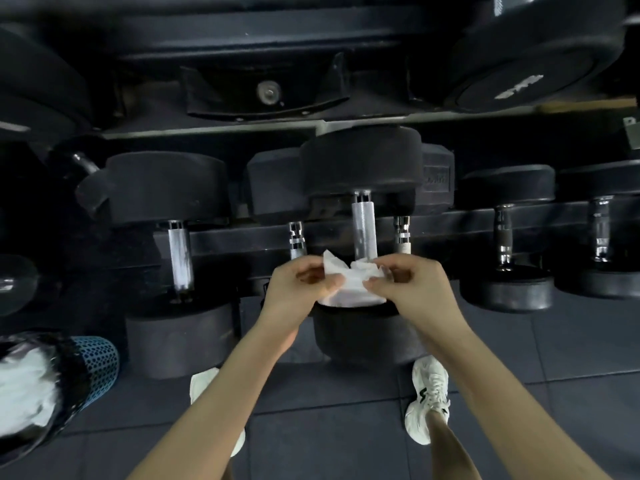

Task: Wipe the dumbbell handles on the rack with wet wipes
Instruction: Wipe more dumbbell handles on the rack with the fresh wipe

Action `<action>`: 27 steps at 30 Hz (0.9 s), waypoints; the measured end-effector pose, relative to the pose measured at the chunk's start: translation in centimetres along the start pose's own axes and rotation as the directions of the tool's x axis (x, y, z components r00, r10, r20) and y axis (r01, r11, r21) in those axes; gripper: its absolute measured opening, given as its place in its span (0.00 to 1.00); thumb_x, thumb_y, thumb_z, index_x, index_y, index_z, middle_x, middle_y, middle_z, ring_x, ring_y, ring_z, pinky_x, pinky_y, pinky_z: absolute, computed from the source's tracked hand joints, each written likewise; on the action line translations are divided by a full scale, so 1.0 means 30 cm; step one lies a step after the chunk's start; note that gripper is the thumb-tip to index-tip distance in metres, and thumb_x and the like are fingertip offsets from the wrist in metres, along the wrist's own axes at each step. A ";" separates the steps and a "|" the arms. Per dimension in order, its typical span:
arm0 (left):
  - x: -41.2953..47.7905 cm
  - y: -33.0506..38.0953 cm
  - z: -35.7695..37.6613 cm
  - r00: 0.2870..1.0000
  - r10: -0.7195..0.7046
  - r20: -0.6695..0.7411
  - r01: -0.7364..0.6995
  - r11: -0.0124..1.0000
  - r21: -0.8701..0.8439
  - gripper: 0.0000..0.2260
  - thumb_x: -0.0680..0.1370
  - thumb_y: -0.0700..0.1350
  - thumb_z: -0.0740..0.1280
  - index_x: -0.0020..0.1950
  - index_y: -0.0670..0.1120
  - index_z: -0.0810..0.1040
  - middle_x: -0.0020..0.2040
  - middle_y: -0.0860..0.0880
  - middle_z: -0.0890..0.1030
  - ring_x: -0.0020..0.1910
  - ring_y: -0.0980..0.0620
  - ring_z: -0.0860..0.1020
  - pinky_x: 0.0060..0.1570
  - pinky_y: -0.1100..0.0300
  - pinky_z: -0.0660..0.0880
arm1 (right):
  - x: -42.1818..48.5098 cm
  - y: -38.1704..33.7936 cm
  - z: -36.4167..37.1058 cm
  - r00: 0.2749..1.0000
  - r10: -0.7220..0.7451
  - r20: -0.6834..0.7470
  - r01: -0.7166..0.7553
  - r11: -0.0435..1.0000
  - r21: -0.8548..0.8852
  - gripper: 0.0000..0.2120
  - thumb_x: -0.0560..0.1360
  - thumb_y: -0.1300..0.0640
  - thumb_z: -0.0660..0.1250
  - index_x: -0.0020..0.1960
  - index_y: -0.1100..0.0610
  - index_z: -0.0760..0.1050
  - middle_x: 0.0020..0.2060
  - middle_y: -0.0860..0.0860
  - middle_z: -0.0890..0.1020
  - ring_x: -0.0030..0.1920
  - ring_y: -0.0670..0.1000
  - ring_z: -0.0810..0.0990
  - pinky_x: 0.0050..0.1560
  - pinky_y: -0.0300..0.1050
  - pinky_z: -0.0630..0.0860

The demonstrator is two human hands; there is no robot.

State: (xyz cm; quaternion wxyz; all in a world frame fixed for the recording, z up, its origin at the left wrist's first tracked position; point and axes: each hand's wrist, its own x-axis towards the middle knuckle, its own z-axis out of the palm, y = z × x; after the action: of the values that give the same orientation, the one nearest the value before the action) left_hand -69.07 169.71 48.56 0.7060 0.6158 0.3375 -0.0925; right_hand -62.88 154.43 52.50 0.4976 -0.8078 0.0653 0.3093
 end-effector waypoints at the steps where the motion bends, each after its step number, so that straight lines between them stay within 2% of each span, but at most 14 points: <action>1: -0.005 0.001 -0.026 1.000 -0.013 -0.002 0.013 0.999 -0.050 0.08 0.70 0.34 0.72 0.46 0.45 0.82 0.41 0.51 0.84 0.40 0.58 0.82 0.39 0.70 0.75 | -0.009 -0.020 0.026 1.000 -0.008 0.019 0.007 1.000 0.016 0.10 0.68 0.65 0.73 0.45 0.52 0.83 0.38 0.48 0.84 0.40 0.43 0.80 0.42 0.32 0.74; 3: -0.002 -0.011 -0.086 0.997 -0.062 -0.040 0.058 0.994 -0.094 0.08 0.71 0.35 0.72 0.46 0.46 0.82 0.42 0.50 0.84 0.42 0.56 0.82 0.41 0.67 0.76 | -0.018 -0.044 0.095 0.999 -0.029 0.023 0.030 0.998 -0.048 0.10 0.69 0.63 0.73 0.46 0.50 0.83 0.38 0.47 0.84 0.41 0.43 0.80 0.42 0.32 0.74; 6: 0.018 -0.051 -0.171 0.985 -0.097 -0.143 0.090 0.994 -0.056 0.06 0.71 0.37 0.72 0.44 0.46 0.81 0.40 0.50 0.83 0.39 0.57 0.80 0.38 0.68 0.74 | -0.015 -0.045 0.227 0.991 -0.127 -0.035 0.108 0.935 -0.337 0.11 0.71 0.59 0.70 0.53 0.53 0.82 0.44 0.48 0.84 0.45 0.47 0.81 0.44 0.38 0.74; 9: 0.066 -0.098 -0.234 0.966 -0.090 -0.241 0.089 0.996 -0.015 0.04 0.72 0.39 0.72 0.40 0.48 0.81 0.37 0.52 0.82 0.35 0.60 0.80 0.34 0.71 0.74 | 0.016 -0.036 0.379 0.985 -0.127 -0.114 0.077 0.928 -0.365 0.10 0.76 0.60 0.65 0.56 0.56 0.79 0.45 0.51 0.83 0.45 0.49 0.80 0.39 0.35 0.70; 11: 0.121 -0.129 -0.271 0.950 -0.081 -0.302 0.090 0.996 0.017 0.03 0.72 0.43 0.73 0.40 0.48 0.81 0.38 0.50 0.83 0.39 0.52 0.81 0.41 0.61 0.78 | 0.067 -0.030 0.458 0.979 -0.080 -0.186 0.005 0.928 -0.373 0.09 0.78 0.61 0.62 0.55 0.56 0.78 0.44 0.50 0.82 0.47 0.50 0.81 0.37 0.36 0.69; 13: 0.186 -0.152 -0.287 0.943 -0.069 -0.326 0.101 0.992 0.081 0.03 0.72 0.44 0.73 0.39 0.49 0.81 0.38 0.49 0.83 0.39 0.48 0.81 0.45 0.50 0.78 | 0.137 -0.011 0.514 0.955 0.026 -0.297 -0.109 0.958 -0.267 0.10 0.78 0.61 0.62 0.57 0.56 0.78 0.48 0.51 0.82 0.51 0.51 0.80 0.42 0.36 0.70; 15: 0.249 -0.175 -0.282 0.949 -0.050 -0.310 0.101 0.983 0.150 0.03 0.72 0.44 0.72 0.39 0.50 0.81 0.36 0.50 0.83 0.38 0.49 0.81 0.45 0.49 0.79 | 0.206 0.017 0.554 0.909 0.132 -0.395 -0.190 0.975 -0.112 0.12 0.78 0.62 0.62 0.59 0.57 0.78 0.52 0.53 0.81 0.54 0.52 0.80 0.48 0.37 0.71; 17: 0.300 -0.197 -0.261 0.964 -0.011 -0.266 0.062 0.981 0.184 0.01 0.73 0.44 0.71 0.42 0.48 0.83 0.38 0.50 0.83 0.40 0.50 0.82 0.45 0.53 0.79 | 0.267 0.051 0.579 0.881 0.134 -0.454 -0.164 0.986 -0.029 0.13 0.77 0.66 0.62 0.59 0.61 0.78 0.54 0.57 0.82 0.56 0.54 0.80 0.52 0.35 0.71; 18: 0.323 -0.207 -0.249 0.968 0.003 -0.253 0.052 0.977 0.209 0.04 0.74 0.45 0.69 0.44 0.47 0.83 0.39 0.50 0.84 0.41 0.51 0.82 0.44 0.56 0.78 | 0.295 0.070 0.587 0.870 0.148 -0.469 -0.152 0.988 0.029 0.13 0.77 0.67 0.61 0.59 0.63 0.78 0.53 0.59 0.82 0.56 0.56 0.80 0.51 0.32 0.72; 20: 0.363 -0.231 -0.227 0.966 0.002 -0.259 0.065 0.967 0.248 0.08 0.76 0.47 0.67 0.48 0.46 0.83 0.42 0.49 0.84 0.44 0.51 0.82 0.44 0.58 0.75 | 0.360 0.117 0.602 0.876 0.245 -0.414 -0.186 0.966 0.179 0.13 0.78 0.66 0.60 0.60 0.64 0.77 0.54 0.60 0.81 0.56 0.57 0.79 0.41 0.23 0.69; 21: 0.378 -0.242 -0.219 0.964 -0.017 -0.266 0.084 0.967 0.241 0.09 0.77 0.48 0.66 0.50 0.46 0.83 0.44 0.49 0.84 0.45 0.51 0.81 0.45 0.59 0.75 | 0.390 0.133 0.609 0.876 0.292 -0.384 -0.200 0.944 0.261 0.13 0.78 0.64 0.60 0.61 0.63 0.76 0.55 0.59 0.81 0.57 0.57 0.79 0.38 0.23 0.68; 24: 0.423 -0.271 -0.208 0.971 -0.109 -0.213 0.130 0.987 0.091 0.08 0.77 0.50 0.66 0.49 0.50 0.83 0.45 0.50 0.84 0.48 0.51 0.82 0.50 0.57 0.77 | 0.453 0.154 0.641 0.823 0.314 -0.472 -0.237 0.947 0.217 0.11 0.78 0.63 0.62 0.58 0.62 0.78 0.54 0.58 0.82 0.52 0.54 0.82 0.44 0.31 0.74; 25: 0.435 -0.277 -0.205 0.974 -0.131 -0.185 0.140 0.989 0.036 0.07 0.77 0.50 0.66 0.46 0.50 0.82 0.43 0.51 0.84 0.46 0.50 0.82 0.49 0.55 0.77 | 0.456 0.141 0.645 0.799 0.389 -0.459 -0.279 0.915 0.291 0.10 0.78 0.63 0.61 0.55 0.64 0.79 0.51 0.59 0.82 0.49 0.53 0.82 0.45 0.35 0.77; 27: 0.457 -0.271 -0.198 0.978 -0.163 -0.127 0.157 0.986 -0.053 0.07 0.77 0.50 0.66 0.43 0.49 0.81 0.37 0.52 0.82 0.41 0.53 0.81 0.41 0.61 0.77 | 0.477 0.154 0.646 0.784 0.518 -0.341 -0.229 0.753 0.617 0.11 0.77 0.62 0.59 0.47 0.63 0.80 0.46 0.58 0.82 0.46 0.54 0.82 0.50 0.41 0.77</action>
State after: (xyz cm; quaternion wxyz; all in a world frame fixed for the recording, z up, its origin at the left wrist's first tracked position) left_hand -65.29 177.32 33.82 0.6854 0.5762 0.4335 -0.1013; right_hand -61.76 171.40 34.83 0.5968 -0.6518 0.4407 0.1575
